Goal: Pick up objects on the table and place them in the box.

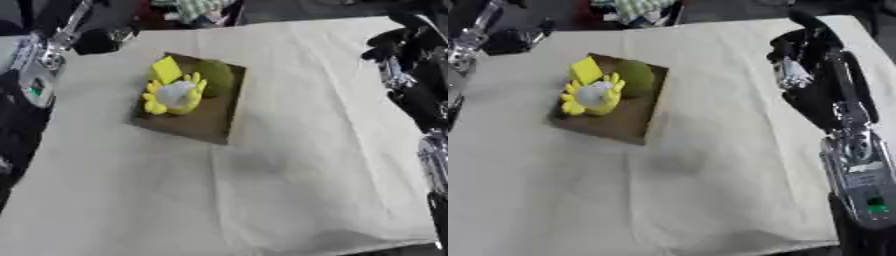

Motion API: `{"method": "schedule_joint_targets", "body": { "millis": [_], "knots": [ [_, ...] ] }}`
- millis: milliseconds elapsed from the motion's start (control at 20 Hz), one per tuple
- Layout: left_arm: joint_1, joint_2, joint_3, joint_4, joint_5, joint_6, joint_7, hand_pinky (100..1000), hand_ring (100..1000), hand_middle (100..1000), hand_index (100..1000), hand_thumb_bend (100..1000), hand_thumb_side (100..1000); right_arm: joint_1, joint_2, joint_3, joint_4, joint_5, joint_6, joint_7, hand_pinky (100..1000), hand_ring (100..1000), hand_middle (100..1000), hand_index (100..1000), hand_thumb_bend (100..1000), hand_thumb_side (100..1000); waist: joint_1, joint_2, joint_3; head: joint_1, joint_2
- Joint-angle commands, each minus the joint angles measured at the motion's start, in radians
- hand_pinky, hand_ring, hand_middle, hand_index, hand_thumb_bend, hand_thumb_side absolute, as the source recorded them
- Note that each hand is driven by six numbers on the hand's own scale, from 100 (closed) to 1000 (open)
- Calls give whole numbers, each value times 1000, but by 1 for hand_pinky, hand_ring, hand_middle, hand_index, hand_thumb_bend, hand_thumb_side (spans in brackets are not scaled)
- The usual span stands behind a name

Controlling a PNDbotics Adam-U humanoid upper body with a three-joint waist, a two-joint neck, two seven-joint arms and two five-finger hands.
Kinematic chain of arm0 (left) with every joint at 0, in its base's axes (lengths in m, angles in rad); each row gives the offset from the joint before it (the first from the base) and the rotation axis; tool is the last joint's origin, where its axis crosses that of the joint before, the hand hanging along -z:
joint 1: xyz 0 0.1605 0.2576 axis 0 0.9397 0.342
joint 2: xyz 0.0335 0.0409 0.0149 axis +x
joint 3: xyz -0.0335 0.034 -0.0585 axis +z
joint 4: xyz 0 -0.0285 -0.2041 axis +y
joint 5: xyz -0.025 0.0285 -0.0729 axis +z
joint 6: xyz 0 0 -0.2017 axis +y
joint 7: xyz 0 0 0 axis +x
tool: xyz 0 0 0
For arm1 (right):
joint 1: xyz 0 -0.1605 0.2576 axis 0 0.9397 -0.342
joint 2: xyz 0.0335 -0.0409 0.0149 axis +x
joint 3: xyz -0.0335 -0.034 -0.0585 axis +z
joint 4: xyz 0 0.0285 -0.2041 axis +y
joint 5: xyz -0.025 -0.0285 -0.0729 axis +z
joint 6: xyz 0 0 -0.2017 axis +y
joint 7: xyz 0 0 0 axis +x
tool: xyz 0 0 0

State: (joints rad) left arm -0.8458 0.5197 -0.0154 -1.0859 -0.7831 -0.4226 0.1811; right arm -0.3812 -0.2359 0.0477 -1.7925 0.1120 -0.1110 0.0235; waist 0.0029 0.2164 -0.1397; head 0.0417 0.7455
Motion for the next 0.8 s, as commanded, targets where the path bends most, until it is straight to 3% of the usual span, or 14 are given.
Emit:
{"method": "schedule_joint_targets", "body": {
  "millis": [50,350,550,800],
  "knots": [
    [39,56,20,-100,55,-16,55,668,613,678,838,301,688,-9,-28,-13,-8,4,0,-4,736,624,622,907,100,470,0,-21,7,-6,-3],
    [201,54,13,-263,155,-21,155,652,604,658,819,162,738,-2,-36,-20,-8,10,1,-11,736,624,622,908,100,474,9,-28,38,2,20],
    [307,26,-13,-369,221,16,209,645,600,653,815,106,771,6,-40,-22,-9,12,1,-13,736,624,622,908,100,478,16,-37,56,14,24],
    [438,-37,-5,-500,301,85,203,643,603,654,813,100,804,22,-44,-27,-8,14,3,-18,736,627,622,908,100,484,27,-49,70,19,25]
  ]
}}
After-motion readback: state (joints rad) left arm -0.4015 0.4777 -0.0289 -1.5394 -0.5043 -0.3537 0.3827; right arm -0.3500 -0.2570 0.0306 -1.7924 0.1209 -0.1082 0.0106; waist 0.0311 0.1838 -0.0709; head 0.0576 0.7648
